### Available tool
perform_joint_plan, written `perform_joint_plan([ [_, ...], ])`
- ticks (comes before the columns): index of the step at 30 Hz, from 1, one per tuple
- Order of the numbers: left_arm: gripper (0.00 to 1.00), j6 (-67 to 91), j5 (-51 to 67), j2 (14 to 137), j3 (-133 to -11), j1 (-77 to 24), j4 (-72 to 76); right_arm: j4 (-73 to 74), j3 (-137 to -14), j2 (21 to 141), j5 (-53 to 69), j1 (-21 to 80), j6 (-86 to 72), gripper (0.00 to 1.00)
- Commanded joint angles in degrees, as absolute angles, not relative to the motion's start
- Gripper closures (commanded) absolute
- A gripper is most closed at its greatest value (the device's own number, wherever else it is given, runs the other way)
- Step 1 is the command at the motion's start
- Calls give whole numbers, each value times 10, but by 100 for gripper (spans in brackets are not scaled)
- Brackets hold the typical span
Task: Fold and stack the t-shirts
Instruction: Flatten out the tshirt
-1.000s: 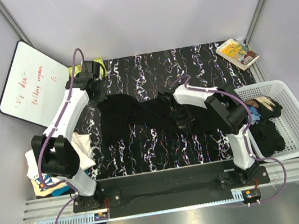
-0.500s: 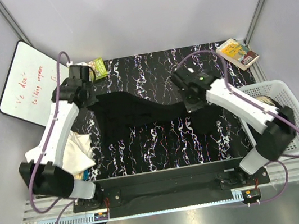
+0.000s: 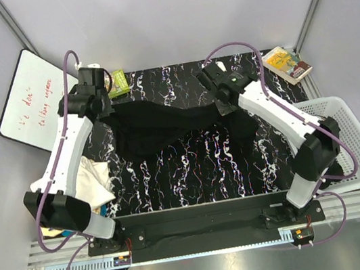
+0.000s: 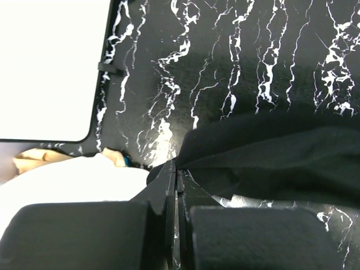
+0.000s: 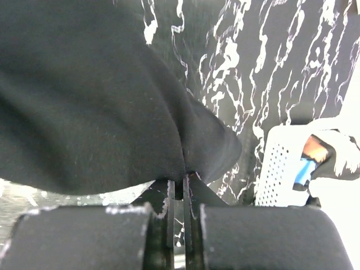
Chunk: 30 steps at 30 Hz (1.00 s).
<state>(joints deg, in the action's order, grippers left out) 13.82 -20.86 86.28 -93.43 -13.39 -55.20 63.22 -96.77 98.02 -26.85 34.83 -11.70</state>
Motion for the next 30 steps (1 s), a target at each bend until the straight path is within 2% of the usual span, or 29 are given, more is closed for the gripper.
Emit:
perform_joint_plan([
  [1, 100, 130, -233, 781, -944, -131, -548, 629, -1004, 893, -253, 347, -105, 100],
  [10, 100, 159, -217, 660, -864, -140, -564, 635, -929, 753, -99, 347, -99, 100],
  [12, 100, 168, -217, 649, -875, -141, -560, 611, -911, 730, -102, 347, -83, 100],
  [16, 100, 149, -233, 684, -909, -141, -540, 585, -915, 772, -118, 342, -42, 100],
  [19, 100, 120, -217, 773, -932, -140, -527, 573, -918, 846, -92, 318, -8, 94],
  [20, 100, 106, -211, 796, -944, -140, -524, 569, -918, 870, -78, 294, -3, 86],
  [22, 100, 92, -193, 877, -962, -138, -529, 559, -922, 952, -35, 269, 14, 82],
  [24, 100, 91, -182, 932, -986, -134, -542, 542, -941, 1016, -15, 232, 18, 70],
  [27, 100, 102, -153, 1024, -1008, -128, -548, 555, -1055, 1172, -45, 201, 4, 53],
  [28, 100, 103, -140, 1056, -1012, -127, -547, 556, -1093, 1242, -60, 195, -30, 40],
  [29, 100, 108, -137, 1070, -1022, -127, -548, 568, -1173, 1272, -80, 193, -41, 18],
  [30, 100, 107, -136, 1083, -1028, -127, -548, 576, -1214, 1298, -124, 190, -48, 15],
])
